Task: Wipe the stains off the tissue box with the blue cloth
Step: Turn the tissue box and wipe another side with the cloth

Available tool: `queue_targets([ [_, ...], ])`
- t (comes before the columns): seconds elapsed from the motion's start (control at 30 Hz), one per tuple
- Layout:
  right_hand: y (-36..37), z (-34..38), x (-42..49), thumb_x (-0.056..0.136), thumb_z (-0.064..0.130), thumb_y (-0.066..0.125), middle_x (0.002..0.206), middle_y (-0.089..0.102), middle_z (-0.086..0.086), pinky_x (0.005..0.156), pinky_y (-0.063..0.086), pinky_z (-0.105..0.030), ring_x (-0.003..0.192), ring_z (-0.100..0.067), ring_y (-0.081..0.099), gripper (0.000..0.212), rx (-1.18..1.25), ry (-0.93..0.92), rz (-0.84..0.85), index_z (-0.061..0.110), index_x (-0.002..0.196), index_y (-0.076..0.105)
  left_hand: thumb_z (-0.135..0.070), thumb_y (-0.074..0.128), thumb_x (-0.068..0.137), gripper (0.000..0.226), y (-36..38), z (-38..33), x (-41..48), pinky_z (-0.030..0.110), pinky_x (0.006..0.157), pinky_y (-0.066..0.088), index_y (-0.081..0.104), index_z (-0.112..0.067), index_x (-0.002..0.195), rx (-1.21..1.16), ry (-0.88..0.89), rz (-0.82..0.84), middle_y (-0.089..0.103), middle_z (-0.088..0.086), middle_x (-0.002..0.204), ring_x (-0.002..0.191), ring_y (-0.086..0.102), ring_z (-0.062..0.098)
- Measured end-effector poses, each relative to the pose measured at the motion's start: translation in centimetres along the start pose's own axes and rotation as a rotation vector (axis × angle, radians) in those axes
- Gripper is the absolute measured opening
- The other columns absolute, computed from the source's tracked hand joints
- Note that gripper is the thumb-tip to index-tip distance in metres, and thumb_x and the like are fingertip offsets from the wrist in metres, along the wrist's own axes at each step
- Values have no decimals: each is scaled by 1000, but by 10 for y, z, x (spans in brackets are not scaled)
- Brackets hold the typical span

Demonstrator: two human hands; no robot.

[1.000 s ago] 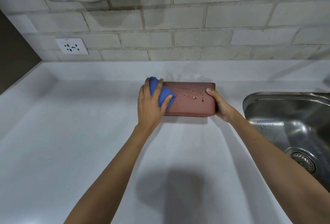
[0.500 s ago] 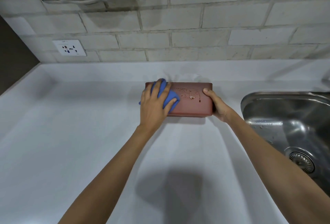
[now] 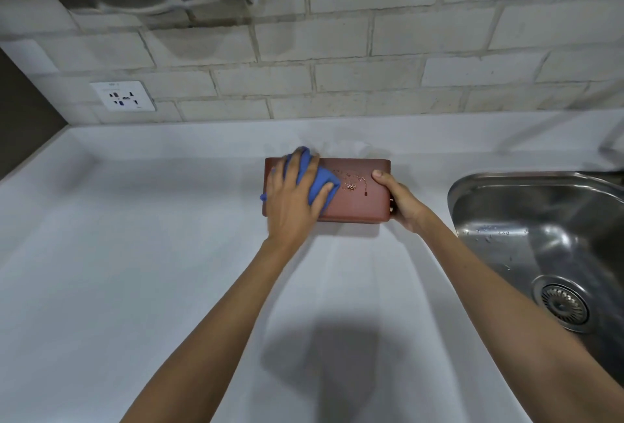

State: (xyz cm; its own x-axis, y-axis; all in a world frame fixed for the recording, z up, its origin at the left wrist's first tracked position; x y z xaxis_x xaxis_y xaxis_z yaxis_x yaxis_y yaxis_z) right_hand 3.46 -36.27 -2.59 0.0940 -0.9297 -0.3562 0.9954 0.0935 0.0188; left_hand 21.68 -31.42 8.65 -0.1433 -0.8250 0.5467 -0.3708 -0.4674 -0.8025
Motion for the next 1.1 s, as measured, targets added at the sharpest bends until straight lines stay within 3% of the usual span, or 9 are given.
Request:
queue_targets([
  [0.13,-1,-1,-1,49,70,60,102,68,3,69,50,-29,91,-14,64,81,-5,-8,-4,25,116,59,-44,44,88,57,17,-36,-5,54,105,39,55,-9,130,4,92,42,52,18,138,124,50,40],
  [0.27,-1,-2,-1,51,69,61,104,66,4,70,49,-29,92,-14,63,88,-17,-10,16,21,125,54,-41,50,87,52,14,-23,-38,55,101,42,61,-7,125,68,205,16,57,19,133,120,55,40],
  [0.4,1,-4,1,65,61,59,104,64,2,73,50,-32,93,-15,61,79,-11,-8,16,17,130,49,-36,55,88,51,2,7,-16,54,106,37,56,-7,130,-1,-53,-23,52,19,138,123,49,43],
  [0.5,1,-5,1,80,55,56,105,64,1,74,50,-32,94,-16,61,65,-9,-16,6,16,132,48,-42,49,89,55,9,-19,3,53,109,34,52,-10,134,-38,-49,18,46,17,144,129,43,41],
  [0.63,2,-5,-2,81,64,49,107,66,2,79,51,-33,99,-17,62,58,1,-8,21,24,123,54,-37,59,86,53,24,-45,-19,54,106,37,56,-8,130,-28,95,45,52,18,139,126,48,41],
  [0.8,3,-3,-1,76,71,46,101,65,-1,79,51,-36,94,-19,61,47,-20,36,43,31,97,60,-42,47,88,53,21,-41,-40,53,101,42,59,-8,127,34,213,39,55,18,136,123,53,39],
  [0.87,3,-4,0,76,69,49,95,63,-1,74,50,-33,87,-19,60,47,-25,37,33,27,95,60,-41,45,89,54,18,-29,-40,53,103,40,57,-8,129,13,171,37,54,18,137,124,52,39],
  [0.97,5,-10,1,76,67,51,90,62,-1,73,50,-31,83,-18,60,52,4,32,10,21,99,61,-37,50,91,51,15,-4,-27,51,109,35,53,-8,133,-98,-56,22,48,18,142,128,45,40],
  [1.1,10,-9,4,79,63,53,99,64,-4,86,52,-39,96,-23,62,63,47,33,21,14,119,55,-38,51,90,50,20,-17,-15,49,108,34,55,-8,131,-133,-91,18,49,18,141,127,45,41],
])
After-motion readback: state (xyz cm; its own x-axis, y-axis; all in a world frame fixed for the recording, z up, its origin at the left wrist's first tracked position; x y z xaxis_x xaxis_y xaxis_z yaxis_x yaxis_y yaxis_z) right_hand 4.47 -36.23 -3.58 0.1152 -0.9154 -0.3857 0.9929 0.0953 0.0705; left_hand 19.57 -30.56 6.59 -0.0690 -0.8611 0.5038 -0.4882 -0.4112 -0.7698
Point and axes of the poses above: each hand's wrist, its own x-axis towards the middle knuckle, its own y-axis out of the palm, z = x × y, the point moved 9 cm from there along x, towards the middle knuckle
